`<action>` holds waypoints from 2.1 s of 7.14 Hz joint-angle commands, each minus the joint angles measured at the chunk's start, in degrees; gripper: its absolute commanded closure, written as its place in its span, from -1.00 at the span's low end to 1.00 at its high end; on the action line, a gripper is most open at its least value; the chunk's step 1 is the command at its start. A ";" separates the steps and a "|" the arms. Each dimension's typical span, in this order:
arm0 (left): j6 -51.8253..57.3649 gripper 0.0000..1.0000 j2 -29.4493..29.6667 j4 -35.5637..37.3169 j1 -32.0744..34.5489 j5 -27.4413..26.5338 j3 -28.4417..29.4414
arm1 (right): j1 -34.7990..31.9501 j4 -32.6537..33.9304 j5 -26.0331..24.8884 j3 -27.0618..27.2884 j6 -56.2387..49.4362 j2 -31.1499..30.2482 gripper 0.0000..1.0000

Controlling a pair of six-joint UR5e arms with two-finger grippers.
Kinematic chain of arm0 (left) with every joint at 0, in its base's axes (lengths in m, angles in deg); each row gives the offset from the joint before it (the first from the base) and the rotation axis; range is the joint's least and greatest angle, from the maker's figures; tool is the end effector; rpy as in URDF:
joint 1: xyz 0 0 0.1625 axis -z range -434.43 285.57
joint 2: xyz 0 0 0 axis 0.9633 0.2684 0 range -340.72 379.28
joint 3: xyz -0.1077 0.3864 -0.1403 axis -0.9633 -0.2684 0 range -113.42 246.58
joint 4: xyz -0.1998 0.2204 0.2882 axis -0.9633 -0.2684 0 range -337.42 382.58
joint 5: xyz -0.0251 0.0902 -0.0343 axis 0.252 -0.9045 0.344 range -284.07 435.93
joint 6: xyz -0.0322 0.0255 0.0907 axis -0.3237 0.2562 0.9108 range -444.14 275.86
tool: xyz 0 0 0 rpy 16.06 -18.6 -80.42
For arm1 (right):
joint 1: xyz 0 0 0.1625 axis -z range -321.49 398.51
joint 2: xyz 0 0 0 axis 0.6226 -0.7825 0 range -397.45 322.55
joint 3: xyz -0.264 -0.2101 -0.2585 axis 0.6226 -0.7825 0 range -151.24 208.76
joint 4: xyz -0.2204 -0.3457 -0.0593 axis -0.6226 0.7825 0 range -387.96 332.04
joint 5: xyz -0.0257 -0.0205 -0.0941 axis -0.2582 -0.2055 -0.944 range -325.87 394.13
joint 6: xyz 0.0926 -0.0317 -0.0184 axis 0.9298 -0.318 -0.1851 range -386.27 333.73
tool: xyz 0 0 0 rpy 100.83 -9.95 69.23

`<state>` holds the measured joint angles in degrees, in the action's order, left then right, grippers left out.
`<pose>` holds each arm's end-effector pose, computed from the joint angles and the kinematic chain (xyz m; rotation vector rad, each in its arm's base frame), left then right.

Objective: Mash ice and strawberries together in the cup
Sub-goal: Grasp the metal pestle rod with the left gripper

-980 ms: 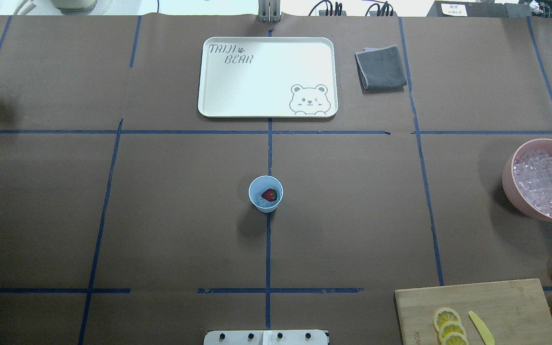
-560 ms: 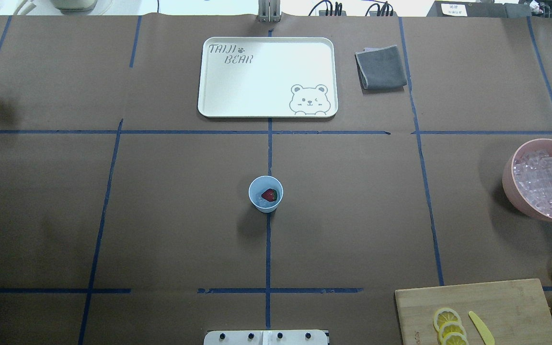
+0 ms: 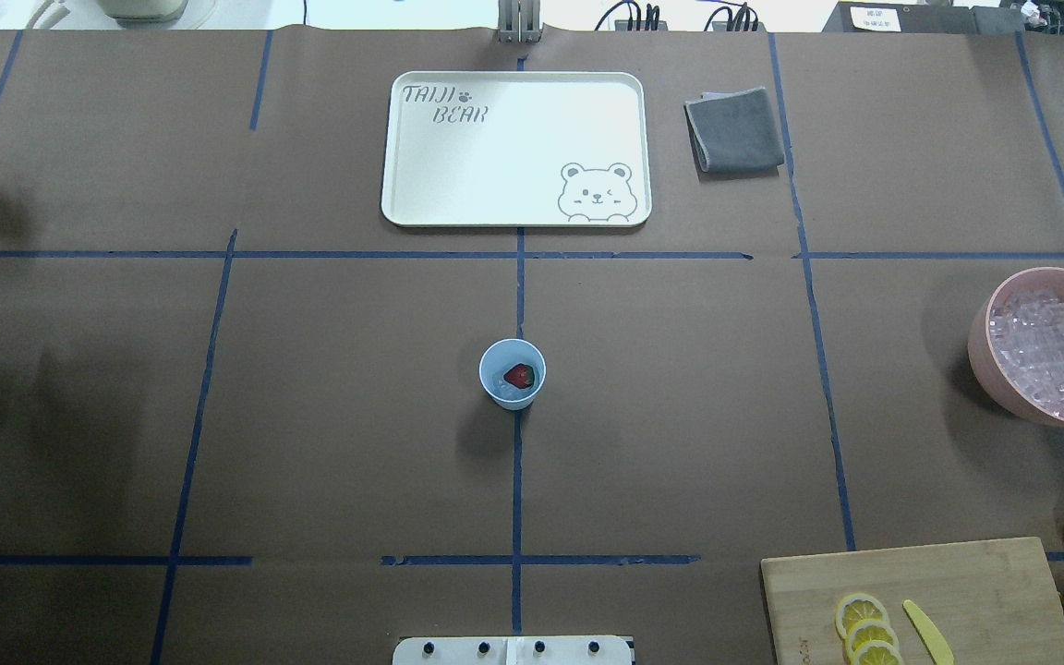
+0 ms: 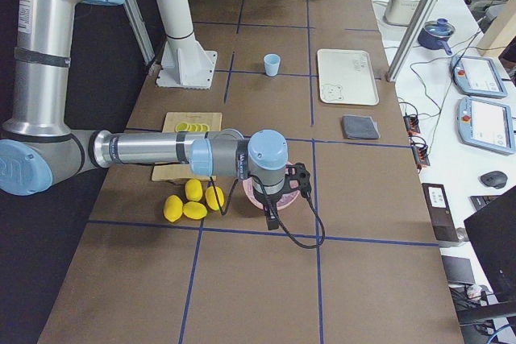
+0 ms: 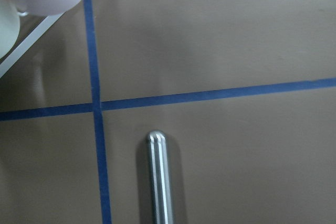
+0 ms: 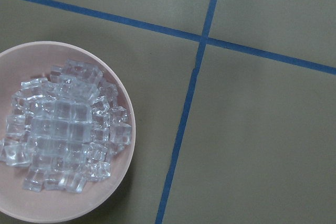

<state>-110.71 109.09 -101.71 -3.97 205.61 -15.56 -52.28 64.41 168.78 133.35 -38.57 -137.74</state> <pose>0.1049 -0.5042 0.6670 0.1379 0.7970 0.0427 0.0691 -0.4163 0.6187 0.1208 -0.7719 -0.2038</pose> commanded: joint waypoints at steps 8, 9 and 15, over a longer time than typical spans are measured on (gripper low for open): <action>-3.40 0.95 2.03 -8.95 -5.07 -0.57 8.57 | 0.00 -0.27 0.00 0.00 0.00 0.00 -0.98; -3.40 1.00 2.21 -8.86 -5.07 -0.65 8.57 | 0.00 -0.27 0.00 0.00 0.09 0.00 -0.98; -3.40 1.00 3.35 -8.34 -4.63 -0.31 0.51 | 0.00 -0.27 -0.09 0.79 0.44 0.00 -0.98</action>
<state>-114.11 111.86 -110.12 -8.80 205.16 -11.82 -52.28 64.12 168.76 133.95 -38.20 -137.71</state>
